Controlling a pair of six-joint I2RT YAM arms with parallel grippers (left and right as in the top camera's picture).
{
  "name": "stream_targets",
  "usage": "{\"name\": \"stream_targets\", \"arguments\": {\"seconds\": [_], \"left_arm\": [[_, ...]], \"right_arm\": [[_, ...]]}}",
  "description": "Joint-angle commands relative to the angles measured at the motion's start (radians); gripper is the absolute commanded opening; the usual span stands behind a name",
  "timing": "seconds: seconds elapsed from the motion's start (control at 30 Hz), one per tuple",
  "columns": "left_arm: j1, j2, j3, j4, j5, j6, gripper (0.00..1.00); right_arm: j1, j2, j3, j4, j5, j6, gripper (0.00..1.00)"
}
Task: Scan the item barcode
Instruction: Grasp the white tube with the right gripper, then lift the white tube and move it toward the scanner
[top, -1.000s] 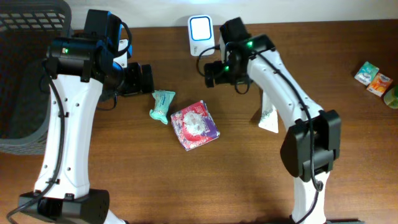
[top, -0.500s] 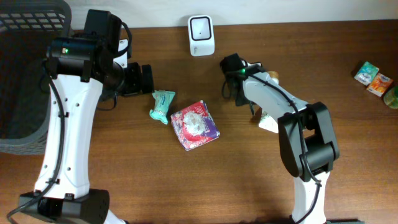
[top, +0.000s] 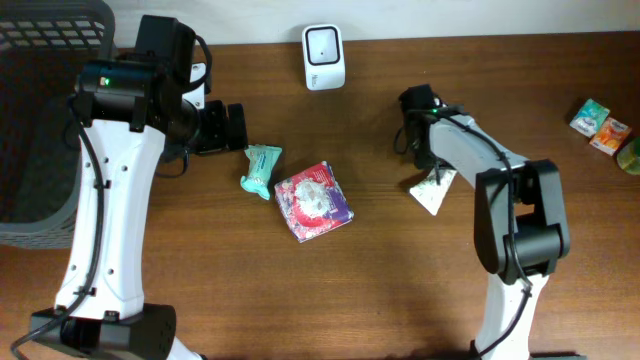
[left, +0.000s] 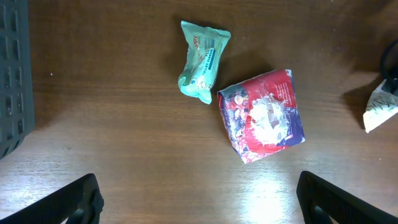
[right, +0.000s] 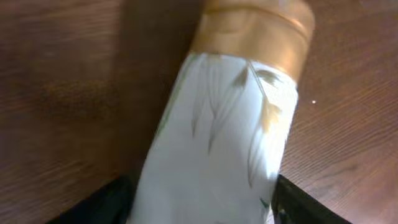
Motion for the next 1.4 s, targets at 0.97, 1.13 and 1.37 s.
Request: {"name": "stream_targets", "arguments": {"seconds": [0.97, 1.13, 1.37], "left_arm": [[-0.004, -0.001, 0.003, 0.001, -0.004, 0.015, 0.99], [-0.004, -0.001, 0.003, 0.001, -0.004, 0.015, 0.99], [-0.004, -0.001, 0.003, 0.001, -0.004, 0.015, 0.99]], "right_arm": [[-0.156, 0.010, 0.039, -0.105, -0.755, -0.061, 0.10], [0.025, 0.010, 0.040, 0.081, -0.935, -0.026, 0.33], [0.069, 0.010, 0.227, -0.035, -0.869, -0.016, 0.66]]}}
